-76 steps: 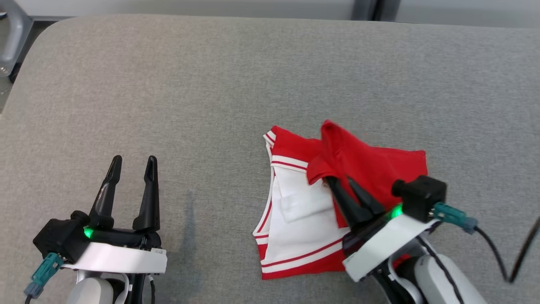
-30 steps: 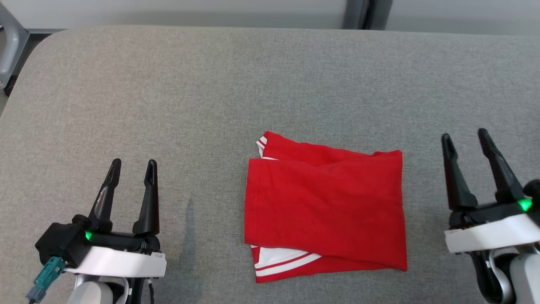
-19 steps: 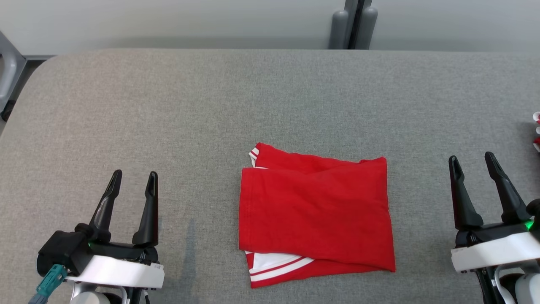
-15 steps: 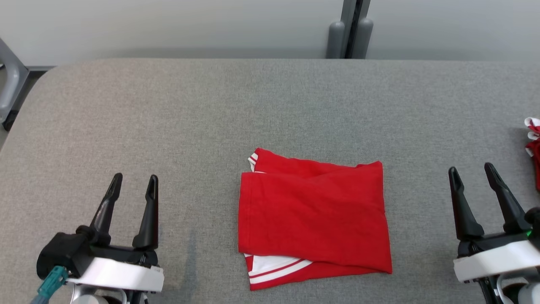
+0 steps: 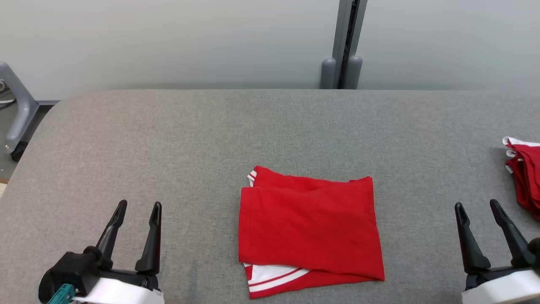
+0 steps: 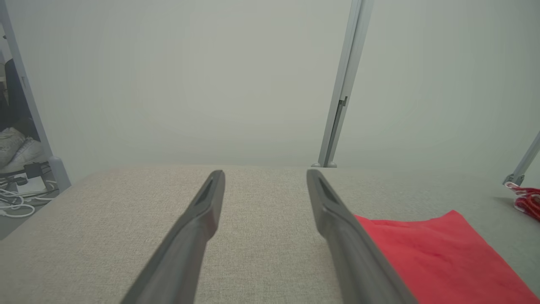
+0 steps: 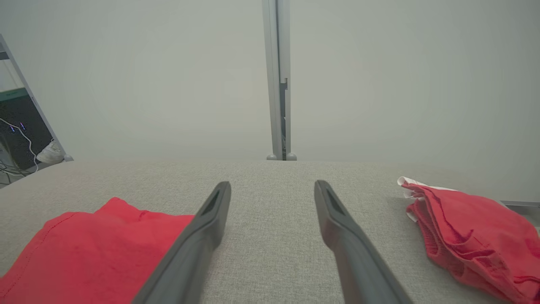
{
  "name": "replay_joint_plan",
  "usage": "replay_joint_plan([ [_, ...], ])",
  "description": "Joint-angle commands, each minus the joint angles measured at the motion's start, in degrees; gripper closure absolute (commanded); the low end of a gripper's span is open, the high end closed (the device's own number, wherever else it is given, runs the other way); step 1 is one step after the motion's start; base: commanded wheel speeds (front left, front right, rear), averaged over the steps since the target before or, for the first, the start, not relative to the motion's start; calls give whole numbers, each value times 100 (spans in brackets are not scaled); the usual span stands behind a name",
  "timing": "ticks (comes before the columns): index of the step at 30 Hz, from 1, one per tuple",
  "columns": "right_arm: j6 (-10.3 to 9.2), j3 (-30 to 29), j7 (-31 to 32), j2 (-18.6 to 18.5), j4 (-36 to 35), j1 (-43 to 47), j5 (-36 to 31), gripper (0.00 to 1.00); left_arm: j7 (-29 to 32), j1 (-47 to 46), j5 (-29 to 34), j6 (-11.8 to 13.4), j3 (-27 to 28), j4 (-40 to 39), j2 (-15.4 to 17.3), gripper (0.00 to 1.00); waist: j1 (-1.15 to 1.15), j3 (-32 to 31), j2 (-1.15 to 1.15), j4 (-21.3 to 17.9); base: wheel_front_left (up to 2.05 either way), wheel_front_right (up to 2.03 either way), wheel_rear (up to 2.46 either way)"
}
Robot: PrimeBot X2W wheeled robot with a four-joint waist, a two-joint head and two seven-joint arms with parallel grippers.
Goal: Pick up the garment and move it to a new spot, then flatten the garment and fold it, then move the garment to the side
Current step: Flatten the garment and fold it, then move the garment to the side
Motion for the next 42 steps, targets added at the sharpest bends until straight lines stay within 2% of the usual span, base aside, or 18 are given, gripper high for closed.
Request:
replay_joint_plan([
  [1, -2, -19, 33, 3, -61, 98, -8, 0, 18, 82, 41, 26, -4, 7, 57, 0, 0, -92, 0, -3, 0, 0, 0],
  [27, -2, -108, 247, 73, -244, 281, -58, 0, 41, 235, 59, 228, -37, 38, 207, 0, 0, -274, 0, -10, 0, 0, 0],
  [34, -2, -127, 296, 33, -224, 226, -25, 0, 48, 114, 36, 244, -77, -11, 216, 0, 0, -177, 0, 41, 0, 0, 0],
  [42, -2, 67, 380, -82, -56, -59, 21, 0, -67, -181, 11, 184, -132, -94, 178, 0, 0, 229, 0, 327, 0, 0, 0],
])
